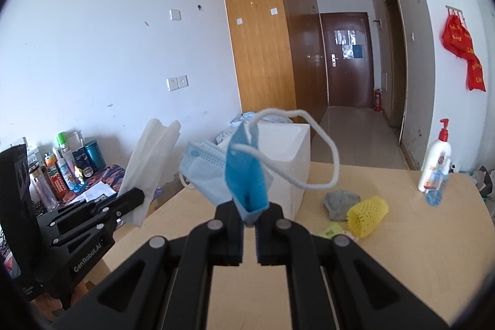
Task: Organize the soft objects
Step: 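Lift the mask with the right tool while the left tool carries the tissue toward the foam box, then open the left tool over the white foam box to drop the tissue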
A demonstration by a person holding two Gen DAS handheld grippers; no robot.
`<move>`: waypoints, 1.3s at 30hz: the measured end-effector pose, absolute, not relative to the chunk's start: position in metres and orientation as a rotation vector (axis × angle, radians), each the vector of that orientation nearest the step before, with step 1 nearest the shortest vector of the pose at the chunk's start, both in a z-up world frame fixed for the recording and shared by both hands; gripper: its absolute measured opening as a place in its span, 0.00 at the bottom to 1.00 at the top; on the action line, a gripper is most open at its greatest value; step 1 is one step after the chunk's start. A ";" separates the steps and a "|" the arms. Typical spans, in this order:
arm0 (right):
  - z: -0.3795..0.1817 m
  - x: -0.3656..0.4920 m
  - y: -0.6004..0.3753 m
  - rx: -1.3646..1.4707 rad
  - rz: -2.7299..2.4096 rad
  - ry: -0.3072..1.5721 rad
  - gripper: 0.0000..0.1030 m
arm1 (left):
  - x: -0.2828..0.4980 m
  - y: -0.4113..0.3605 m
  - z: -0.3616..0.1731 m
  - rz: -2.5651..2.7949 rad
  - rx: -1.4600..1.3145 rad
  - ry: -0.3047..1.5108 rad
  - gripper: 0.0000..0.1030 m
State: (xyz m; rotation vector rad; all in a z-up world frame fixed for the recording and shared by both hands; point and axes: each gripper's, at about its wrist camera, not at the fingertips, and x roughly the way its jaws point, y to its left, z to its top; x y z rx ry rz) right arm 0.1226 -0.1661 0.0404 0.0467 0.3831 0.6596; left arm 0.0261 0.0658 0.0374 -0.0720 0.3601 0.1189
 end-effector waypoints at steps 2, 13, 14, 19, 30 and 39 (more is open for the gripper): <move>0.041 0.133 -0.160 0.041 0.660 0.392 0.08 | 0.038 0.069 0.038 0.120 -0.068 0.363 0.05; 0.050 0.183 -0.132 -0.006 0.643 0.414 0.08 | 0.109 0.083 0.046 0.096 -0.069 0.390 0.05; 0.051 0.188 -0.130 -0.009 0.640 0.415 0.08 | 0.116 0.084 0.047 0.096 -0.064 0.391 0.05; 0.056 0.211 -0.120 -0.033 0.620 0.412 0.08 | 0.149 0.092 0.047 0.086 -0.061 0.411 0.05; 0.049 0.260 -0.097 -0.054 0.610 0.449 0.08 | 0.196 0.109 0.041 0.086 -0.069 0.435 0.05; 0.048 0.275 -0.085 -0.065 0.609 0.457 0.08 | 0.218 0.110 0.038 0.090 -0.052 0.449 0.05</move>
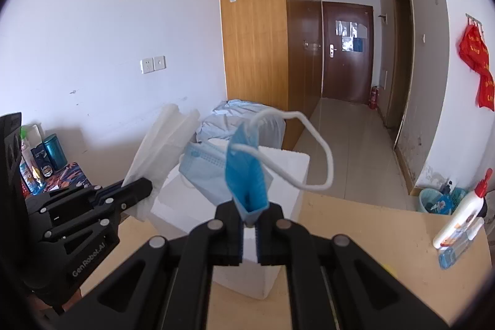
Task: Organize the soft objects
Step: 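Open the left tool over the white foam box to drop the tissue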
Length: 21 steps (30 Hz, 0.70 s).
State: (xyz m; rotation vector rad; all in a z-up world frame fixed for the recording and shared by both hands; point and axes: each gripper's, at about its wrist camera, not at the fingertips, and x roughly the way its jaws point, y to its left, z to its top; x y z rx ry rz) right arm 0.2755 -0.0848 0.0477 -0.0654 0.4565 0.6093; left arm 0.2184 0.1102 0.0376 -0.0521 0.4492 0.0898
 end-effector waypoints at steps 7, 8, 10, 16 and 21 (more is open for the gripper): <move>0.049 0.287 -0.080 -0.066 0.606 0.454 0.08 | 0.235 0.112 0.038 0.085 -0.064 0.453 0.05; 0.049 0.290 -0.079 -0.063 0.605 0.454 0.08 | 0.238 0.113 0.038 0.085 -0.066 0.452 0.05; 0.047 0.296 -0.078 -0.055 0.604 0.465 0.08 | 0.243 0.115 0.037 0.086 -0.069 0.454 0.05; 0.043 0.307 -0.078 -0.041 0.599 0.475 0.08 | 0.260 0.117 0.030 0.097 -0.059 0.472 0.05; 0.037 0.316 -0.074 -0.044 0.599 0.490 0.08 | 0.271 0.120 0.026 0.096 -0.065 0.485 0.05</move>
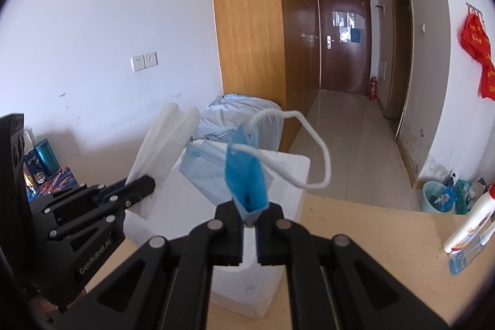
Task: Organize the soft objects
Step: 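Open the left tool over the white foam box to drop the tissue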
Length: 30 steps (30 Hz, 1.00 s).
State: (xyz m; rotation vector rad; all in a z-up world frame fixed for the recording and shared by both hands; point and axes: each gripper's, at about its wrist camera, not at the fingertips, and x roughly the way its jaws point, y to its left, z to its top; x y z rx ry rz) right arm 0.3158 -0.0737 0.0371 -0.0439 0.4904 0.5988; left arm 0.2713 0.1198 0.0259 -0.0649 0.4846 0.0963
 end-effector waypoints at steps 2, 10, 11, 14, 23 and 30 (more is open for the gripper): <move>0.035 0.318 -0.073 -0.046 0.597 0.501 0.08 | 0.275 0.120 0.024 0.096 -0.065 0.489 0.05; 0.037 0.317 -0.074 -0.049 0.587 0.494 0.08 | 0.276 0.117 0.022 0.119 -0.031 0.474 0.05; 0.039 0.316 -0.074 -0.048 0.585 0.491 0.08 | 0.276 0.117 0.022 0.116 -0.034 0.473 0.06; 0.041 0.316 -0.075 -0.047 0.581 0.485 0.08 | 0.277 0.116 0.022 0.117 -0.032 0.480 0.09; 0.044 0.318 -0.081 -0.034 0.570 0.476 0.08 | 0.267 0.115 0.027 0.151 -0.026 0.420 0.72; 0.043 0.320 -0.082 -0.030 0.567 0.476 0.08 | 0.259 0.116 0.028 0.153 -0.021 0.411 0.80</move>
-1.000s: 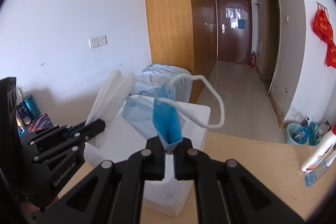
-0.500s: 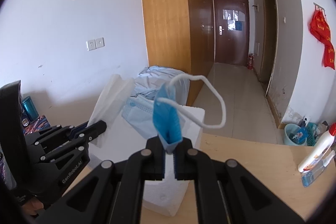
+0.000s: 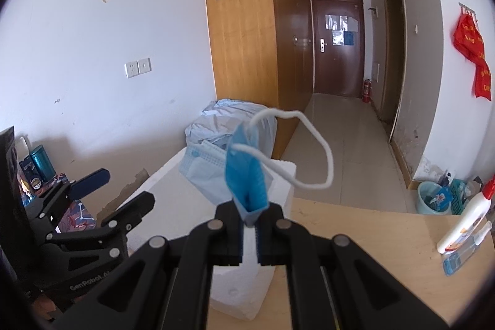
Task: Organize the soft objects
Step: 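Open the left tool over the white foam box to drop the tissue, then lower the blue mask into the foam box and open the right tool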
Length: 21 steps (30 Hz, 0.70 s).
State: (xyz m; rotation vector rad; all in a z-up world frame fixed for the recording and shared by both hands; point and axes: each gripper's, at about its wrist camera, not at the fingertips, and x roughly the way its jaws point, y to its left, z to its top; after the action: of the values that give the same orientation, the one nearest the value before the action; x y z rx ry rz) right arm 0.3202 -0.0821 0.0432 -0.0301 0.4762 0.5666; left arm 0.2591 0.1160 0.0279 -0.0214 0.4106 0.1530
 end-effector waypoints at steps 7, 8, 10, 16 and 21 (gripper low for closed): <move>0.040 0.320 -0.077 -0.036 0.579 0.485 0.08 | 0.252 0.120 0.028 0.151 -0.038 0.408 0.80; 0.039 0.320 -0.076 -0.036 0.581 0.487 0.08 | 0.252 0.121 0.029 0.154 -0.039 0.407 0.80; 0.038 0.322 -0.074 -0.041 0.584 0.491 0.08 | 0.250 0.124 0.029 0.160 -0.038 0.405 0.80; 0.036 0.327 -0.068 -0.043 0.601 0.500 0.08 | 0.251 0.128 0.025 0.170 -0.041 0.419 0.80; 0.032 0.333 -0.061 -0.047 0.624 0.519 0.08 | 0.251 0.130 0.025 0.163 -0.047 0.420 0.80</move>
State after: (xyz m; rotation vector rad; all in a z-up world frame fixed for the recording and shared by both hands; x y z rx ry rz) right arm 0.3326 -0.0607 0.0319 -0.0467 0.5189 0.6239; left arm 0.2514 0.1300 0.0246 -0.0470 0.4200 0.1633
